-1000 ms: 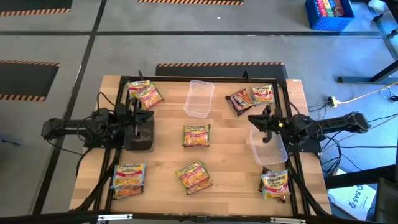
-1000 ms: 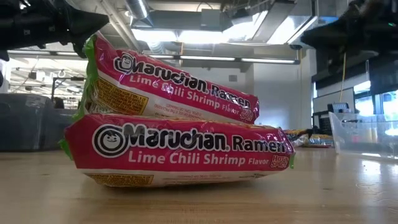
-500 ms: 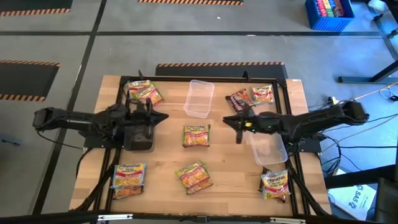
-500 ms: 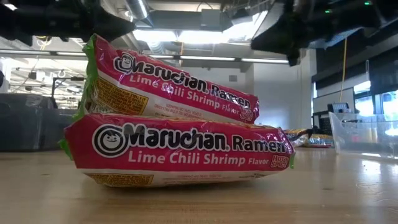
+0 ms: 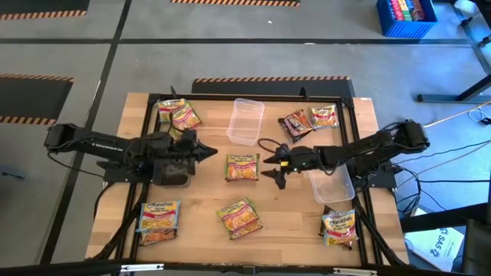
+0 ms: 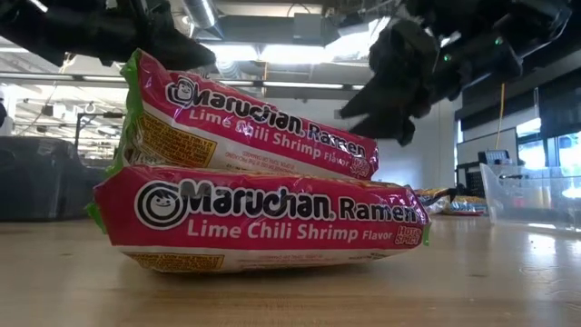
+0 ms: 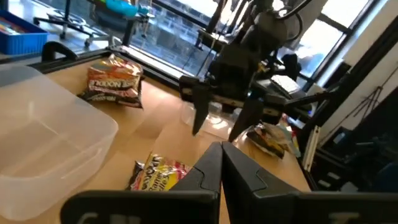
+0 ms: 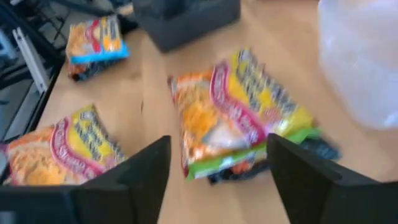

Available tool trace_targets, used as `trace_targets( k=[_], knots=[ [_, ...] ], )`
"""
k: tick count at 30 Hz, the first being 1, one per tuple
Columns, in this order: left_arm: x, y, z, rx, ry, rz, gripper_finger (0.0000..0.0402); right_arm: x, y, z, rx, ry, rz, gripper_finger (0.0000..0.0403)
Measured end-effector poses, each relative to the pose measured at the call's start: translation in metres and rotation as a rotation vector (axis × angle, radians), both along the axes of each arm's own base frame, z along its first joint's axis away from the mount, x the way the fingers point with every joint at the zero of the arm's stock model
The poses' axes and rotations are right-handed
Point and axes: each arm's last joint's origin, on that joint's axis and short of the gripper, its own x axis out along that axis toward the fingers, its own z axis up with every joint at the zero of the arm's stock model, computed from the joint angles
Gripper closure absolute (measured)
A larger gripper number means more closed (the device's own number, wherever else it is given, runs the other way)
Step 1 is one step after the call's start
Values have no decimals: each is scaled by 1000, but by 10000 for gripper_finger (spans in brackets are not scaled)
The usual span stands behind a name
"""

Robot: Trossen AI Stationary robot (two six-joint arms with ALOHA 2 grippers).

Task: Sort Maruchan noodles
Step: Put the middle green noodle pack into the top transparent bin

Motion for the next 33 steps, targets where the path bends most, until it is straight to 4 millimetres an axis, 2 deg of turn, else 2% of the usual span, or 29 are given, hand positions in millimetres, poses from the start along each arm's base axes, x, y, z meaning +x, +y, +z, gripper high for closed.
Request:
trace_targets(
  k=[6, 14, 18, 25, 29, 33],
  knots=[
    [10, -2, -15, -31, 91, 27, 401, 4, -12, -14, 197, 62, 27, 119],
    [22, -2, -38, -67, 213, 47, 401, 5, -19, -13, 151, 26, -181, 124],
    [25, -2, -46, -66, 253, 48, 401, 6, -20, -13, 198, 11, -236, 124],
    [33, -3, -53, -79, 241, 20, 401, 15, -17, -19, 319, -32, -162, 125],
    [35, -3, -60, -80, 272, -7, 401, 19, -13, -37, 402, 25, -86, 125],
    [37, -6, -68, -91, 310, -15, 401, 22, -13, -49, 452, 61, -98, 125]
  ],
)
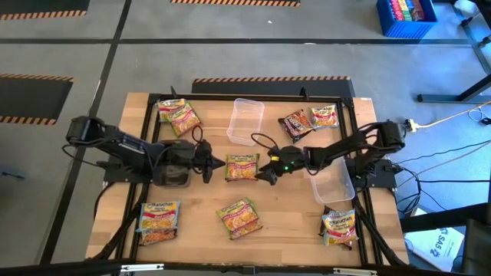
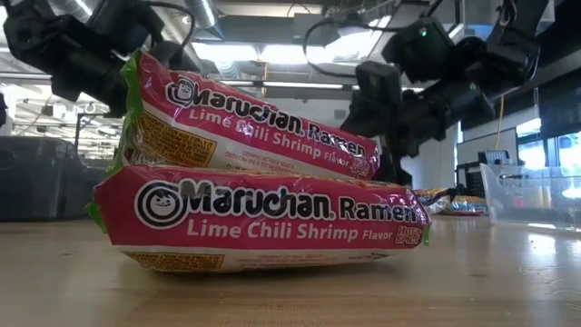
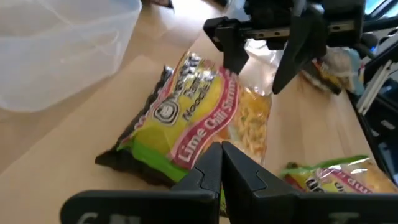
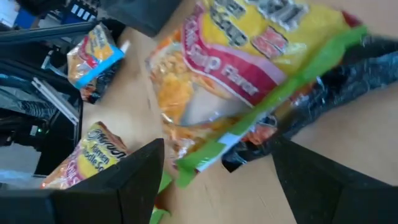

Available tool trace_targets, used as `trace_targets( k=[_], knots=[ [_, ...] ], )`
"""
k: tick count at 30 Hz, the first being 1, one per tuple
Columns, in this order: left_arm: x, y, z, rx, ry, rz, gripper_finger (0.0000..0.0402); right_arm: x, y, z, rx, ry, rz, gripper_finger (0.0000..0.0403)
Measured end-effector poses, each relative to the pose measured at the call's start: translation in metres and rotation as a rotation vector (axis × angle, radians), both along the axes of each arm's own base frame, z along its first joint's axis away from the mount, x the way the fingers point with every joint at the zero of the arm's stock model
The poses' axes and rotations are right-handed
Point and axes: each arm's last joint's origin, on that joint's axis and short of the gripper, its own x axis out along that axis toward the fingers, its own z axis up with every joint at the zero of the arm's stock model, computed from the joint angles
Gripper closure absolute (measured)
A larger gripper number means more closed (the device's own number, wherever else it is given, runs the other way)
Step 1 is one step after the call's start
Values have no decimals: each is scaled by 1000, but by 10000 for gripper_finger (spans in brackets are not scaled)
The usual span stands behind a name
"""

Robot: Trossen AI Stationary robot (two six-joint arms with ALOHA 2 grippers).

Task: Sort Maruchan noodles
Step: Put the middle green noodle pack into the top transparent bin

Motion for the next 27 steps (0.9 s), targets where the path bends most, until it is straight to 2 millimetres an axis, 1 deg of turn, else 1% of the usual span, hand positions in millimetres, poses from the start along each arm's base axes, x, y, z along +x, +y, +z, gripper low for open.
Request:
trace_targets(
  k=[4, 8, 11, 18, 24, 27],
  knots=[
    [2, -3, -8, 3, 30, -7, 401, 2, 0, -1, 6, -27, 3, 125],
    [6, -5, -17, 4, 50, -11, 401, 3, -2, -3, -24, -33, -49, 125],
    [10, -5, -21, -6, 31, -6, 401, 6, -3, -2, -62, -65, -87, 125],
    [18, -5, -31, -9, 10, -6, 401, 19, -3, -4, -66, -62, -88, 125],
    [32, -8, -31, -8, 11, -32, 401, 32, -4, 0, -100, -80, -77, 125],
    [36, -10, -28, 37, 2, -50, 401, 35, -3, 4, -99, -108, -59, 125]
  ],
)
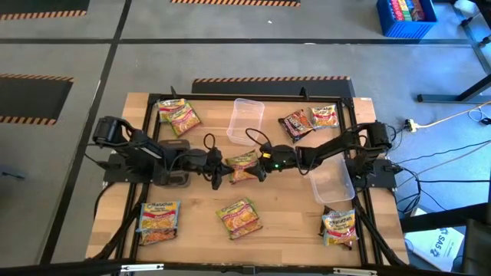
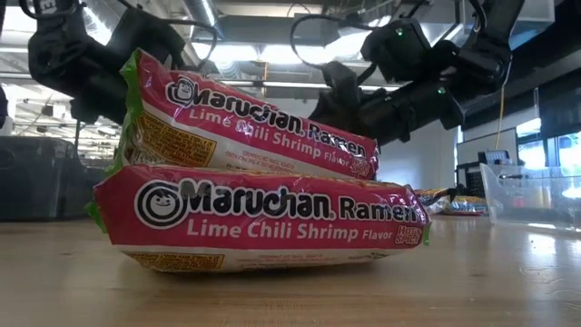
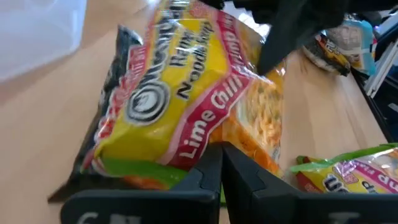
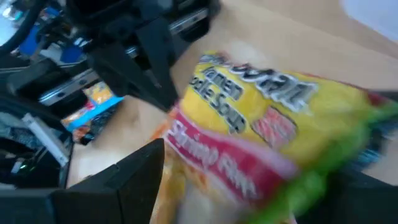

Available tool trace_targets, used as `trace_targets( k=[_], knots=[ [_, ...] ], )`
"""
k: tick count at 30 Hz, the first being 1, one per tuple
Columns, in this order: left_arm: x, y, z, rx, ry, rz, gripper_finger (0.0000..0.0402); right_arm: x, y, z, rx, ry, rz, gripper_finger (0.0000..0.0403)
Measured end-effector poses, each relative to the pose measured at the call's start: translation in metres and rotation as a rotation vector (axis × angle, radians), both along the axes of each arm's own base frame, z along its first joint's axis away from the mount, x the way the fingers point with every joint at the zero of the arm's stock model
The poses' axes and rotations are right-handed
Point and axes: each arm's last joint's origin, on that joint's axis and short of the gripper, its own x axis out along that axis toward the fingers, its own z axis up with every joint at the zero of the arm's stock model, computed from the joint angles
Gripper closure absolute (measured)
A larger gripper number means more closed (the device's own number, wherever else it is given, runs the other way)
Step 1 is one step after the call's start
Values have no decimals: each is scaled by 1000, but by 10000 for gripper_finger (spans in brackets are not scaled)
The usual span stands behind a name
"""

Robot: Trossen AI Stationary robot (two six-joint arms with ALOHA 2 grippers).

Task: Sort Maruchan noodles
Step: Put the middle green noodle pack into the top transparent bin

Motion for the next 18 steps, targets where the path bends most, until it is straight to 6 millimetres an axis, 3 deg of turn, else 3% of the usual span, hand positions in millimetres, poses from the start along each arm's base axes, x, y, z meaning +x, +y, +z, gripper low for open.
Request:
trace_targets(
  k=[9, 18],
  knots=[
    [8, -3, 8, 51, -34, -29, 401, 1, 1, 3, -25, -40, 54, 136],
    [7, -3, 9, 49, -37, -32, 401, 1, 1, 3, -101, -42, 97, 265]
  ],
)
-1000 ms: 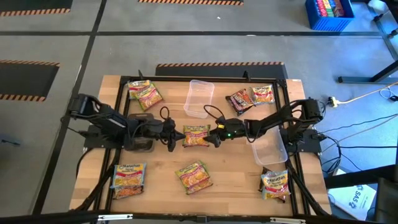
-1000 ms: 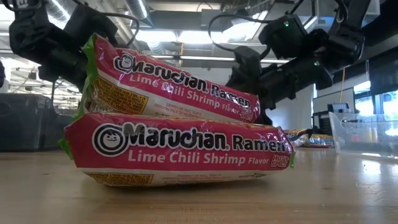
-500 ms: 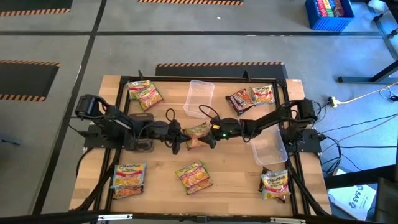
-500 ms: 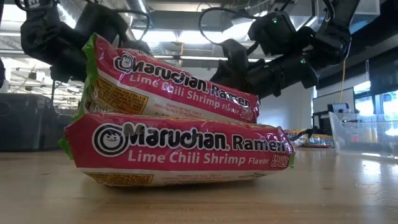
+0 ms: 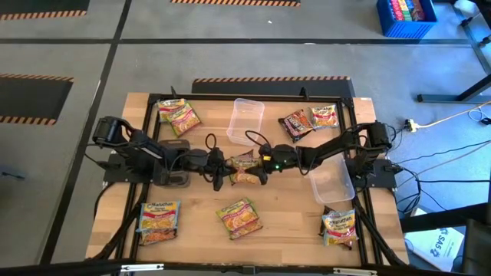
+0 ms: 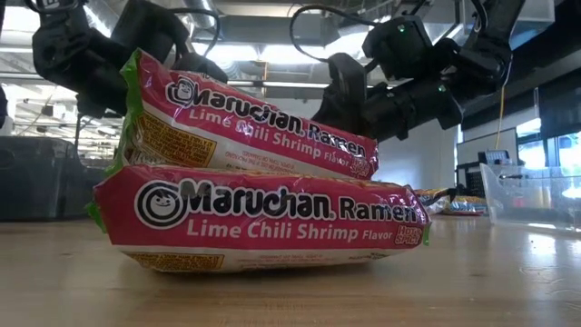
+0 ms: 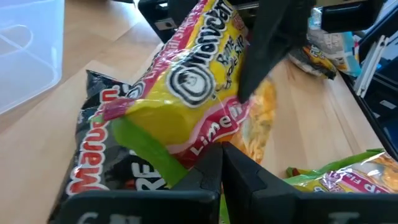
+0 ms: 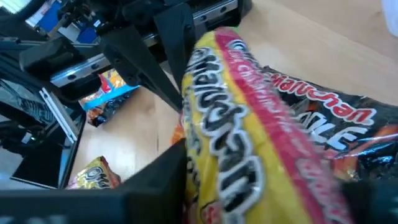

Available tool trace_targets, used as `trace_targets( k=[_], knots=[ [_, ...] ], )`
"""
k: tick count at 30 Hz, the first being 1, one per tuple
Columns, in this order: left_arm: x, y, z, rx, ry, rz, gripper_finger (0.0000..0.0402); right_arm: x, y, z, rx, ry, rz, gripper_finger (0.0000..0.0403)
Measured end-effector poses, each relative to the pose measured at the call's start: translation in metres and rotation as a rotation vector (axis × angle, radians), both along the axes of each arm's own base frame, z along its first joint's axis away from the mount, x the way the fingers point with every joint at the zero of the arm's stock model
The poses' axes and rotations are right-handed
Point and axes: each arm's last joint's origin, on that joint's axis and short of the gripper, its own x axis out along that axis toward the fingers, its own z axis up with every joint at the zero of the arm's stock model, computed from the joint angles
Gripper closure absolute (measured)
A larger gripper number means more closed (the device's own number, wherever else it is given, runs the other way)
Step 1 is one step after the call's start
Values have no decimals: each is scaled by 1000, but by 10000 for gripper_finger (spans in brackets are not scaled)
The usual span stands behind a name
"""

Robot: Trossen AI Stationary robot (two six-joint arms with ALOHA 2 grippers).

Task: Sort Maruchan noodles
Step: Put the middle green noodle pack into the top transparent bin

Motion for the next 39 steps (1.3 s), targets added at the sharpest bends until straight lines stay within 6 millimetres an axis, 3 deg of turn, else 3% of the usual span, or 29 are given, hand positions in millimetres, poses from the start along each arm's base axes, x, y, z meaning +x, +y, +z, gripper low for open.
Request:
trace_targets(
  k=[5, 13, 18, 22, 26, 36, 39],
  knots=[
    [-1, 0, 5, -10, -14, -2, 401, -1, 0, 1, -60, -4, 39, 320],
    [-10, -3, 30, -51, -60, -115, 401, -5, 1, 32, -151, -104, 86, 285],
    [-21, -2, 37, -44, 16, -117, 401, -15, -7, 62, -287, -182, 74, 294],
    [-26, -2, 33, -38, 91, -104, 401, -23, -31, 85, -363, -254, -3, 307],
    [-28, -2, 27, -20, 141, -69, 401, -29, -61, 94, -428, -250, -79, 303],
    [-29, -13, 27, 31, 144, -30, 401, -15, -142, 121, -649, -71, -156, 302],
    [-30, -16, 27, 44, 144, -22, 401, -11, -167, 118, -654, -55, -184, 303]
  ],
)
